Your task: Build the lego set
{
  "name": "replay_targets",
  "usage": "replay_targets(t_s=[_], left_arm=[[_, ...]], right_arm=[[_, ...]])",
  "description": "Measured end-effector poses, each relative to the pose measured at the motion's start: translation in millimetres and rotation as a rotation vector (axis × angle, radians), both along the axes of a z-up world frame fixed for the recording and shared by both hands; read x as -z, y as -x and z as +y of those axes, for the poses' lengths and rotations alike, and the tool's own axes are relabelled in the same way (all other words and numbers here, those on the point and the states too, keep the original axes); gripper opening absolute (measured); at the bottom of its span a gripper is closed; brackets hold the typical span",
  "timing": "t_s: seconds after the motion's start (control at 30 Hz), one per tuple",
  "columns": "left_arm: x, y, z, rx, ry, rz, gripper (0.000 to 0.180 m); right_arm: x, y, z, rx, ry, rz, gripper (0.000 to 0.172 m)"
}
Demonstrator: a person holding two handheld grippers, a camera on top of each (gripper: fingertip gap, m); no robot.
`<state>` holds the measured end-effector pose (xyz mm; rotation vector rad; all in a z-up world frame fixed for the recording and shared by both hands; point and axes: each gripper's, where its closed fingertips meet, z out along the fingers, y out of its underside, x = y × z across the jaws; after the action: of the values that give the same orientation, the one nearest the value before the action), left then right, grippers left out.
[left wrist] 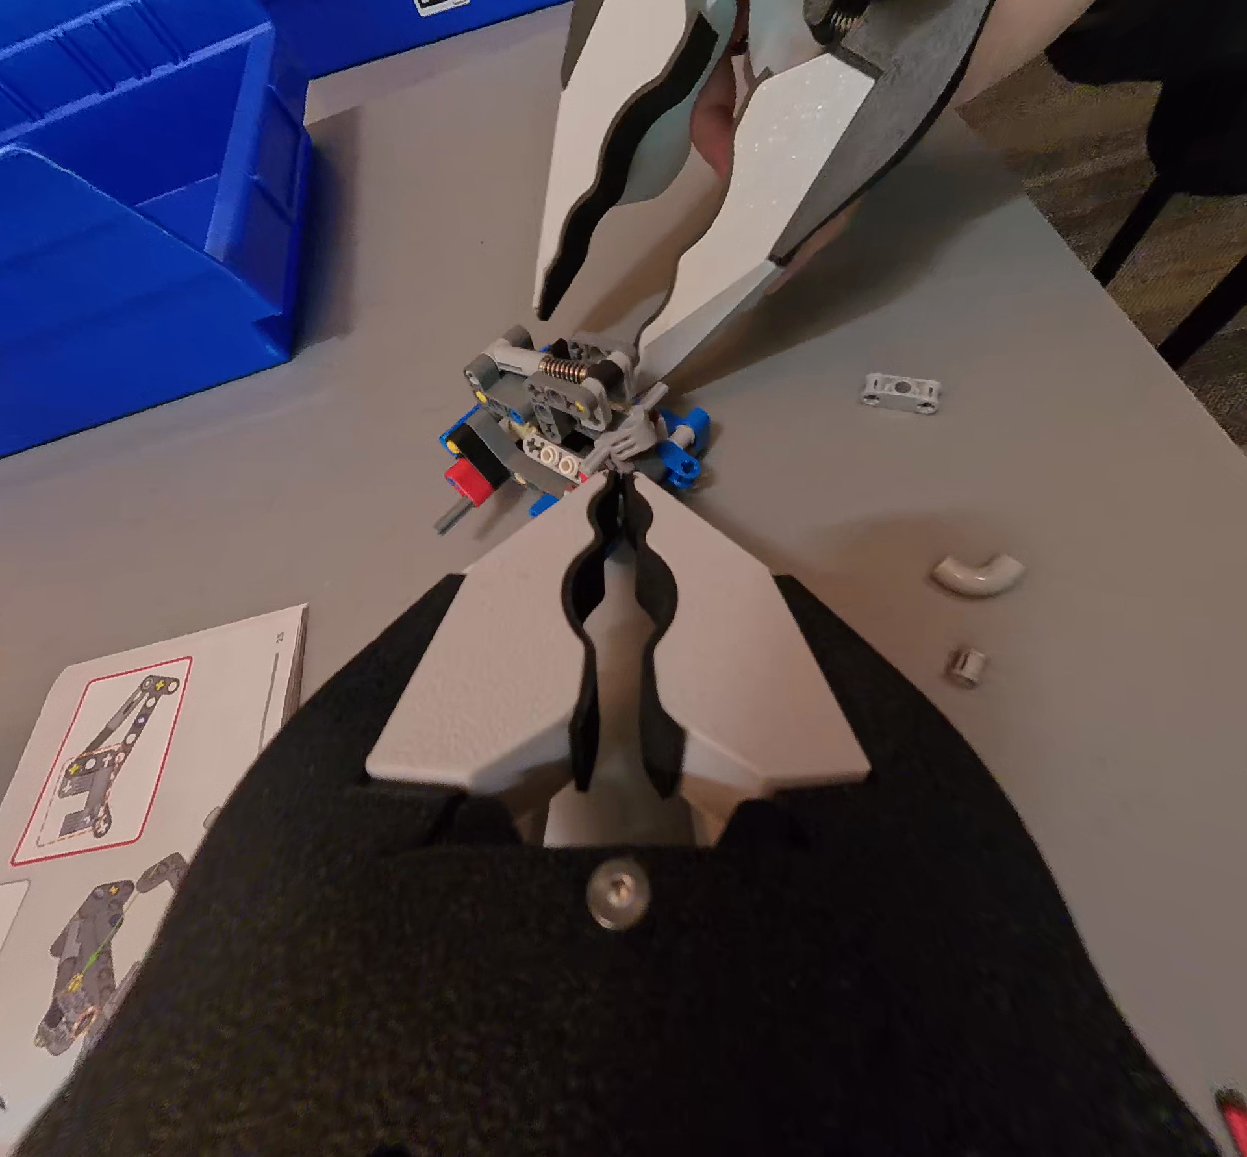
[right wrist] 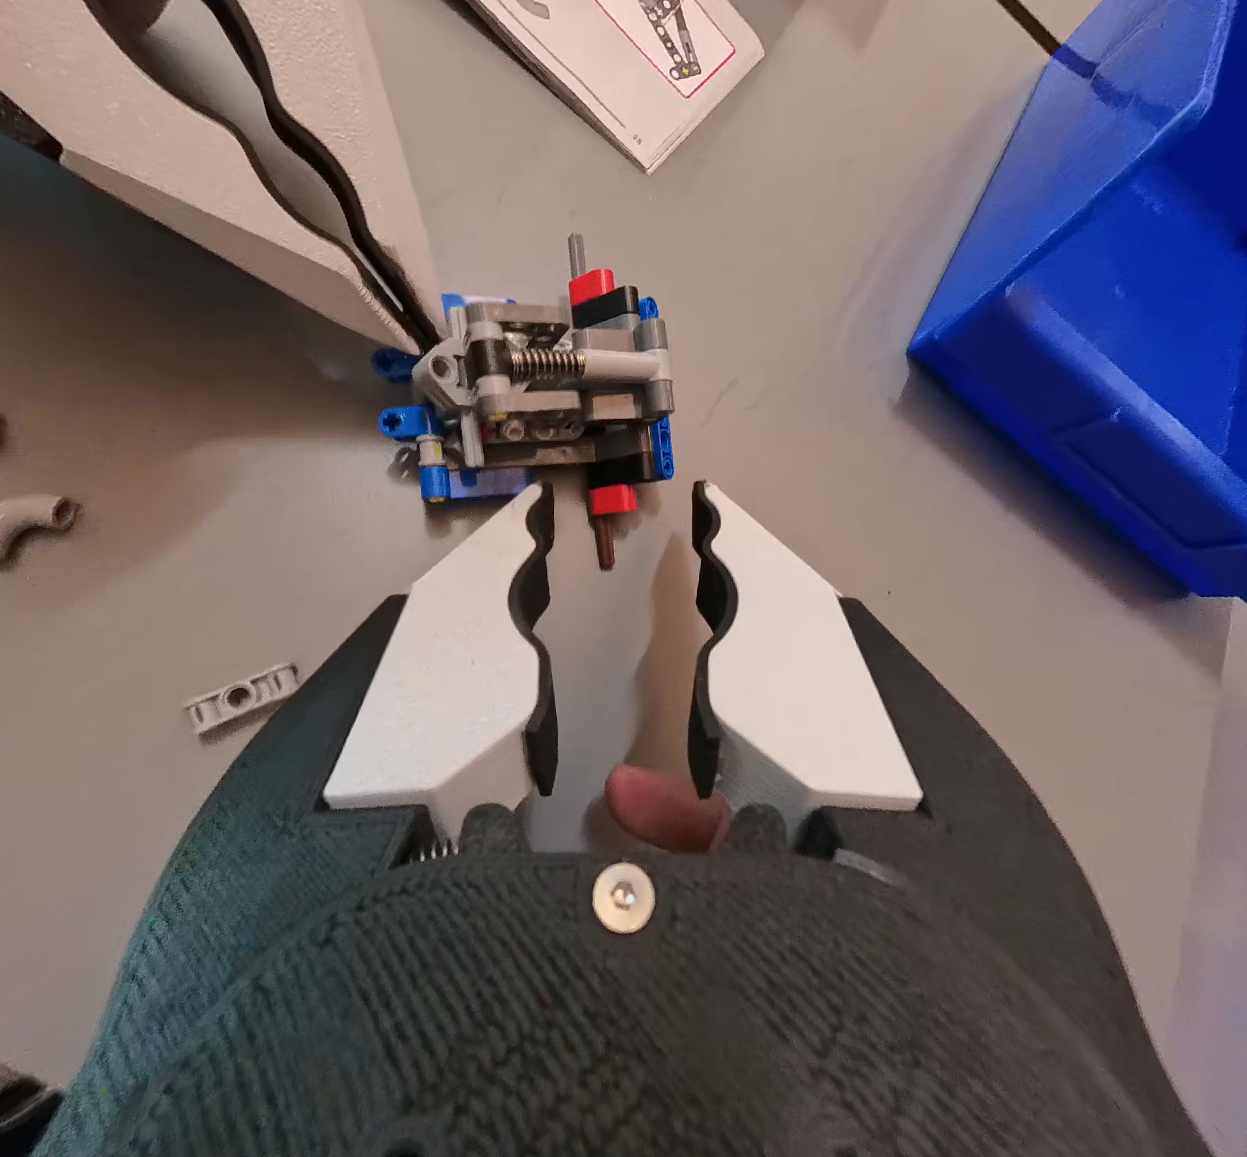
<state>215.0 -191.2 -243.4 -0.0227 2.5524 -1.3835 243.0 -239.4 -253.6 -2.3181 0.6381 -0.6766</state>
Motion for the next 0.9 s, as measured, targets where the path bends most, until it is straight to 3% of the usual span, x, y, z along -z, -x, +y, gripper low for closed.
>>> replay_targets(t_s=[0.03,0.23,0.53,0.9], left_arm=[[-0.7,-0.3,0.3,-0.002,0.006,0.003,0.0],[-7.3,0.5,1.9,0.01,0.056,0.042,0.0],[-13.2,2.4,3.2,0.041,0.103,0.133,0.0],[-38.4,-16.5,16.3,-0.01,0.306,0.317,0.0]], right_arm=[[0.4,2.1,-2.0,-0.003,0.002,0.012,0.039],[-8.4,14.9,-13.8,-0.02,-0.044,0.048,0.036],[-34.8,25.0,-13.2,-0.023,-0.248,0.076,0.03],[-32.6,31.1,-1.1,-0.077,-0.29,0.125,0.009]])
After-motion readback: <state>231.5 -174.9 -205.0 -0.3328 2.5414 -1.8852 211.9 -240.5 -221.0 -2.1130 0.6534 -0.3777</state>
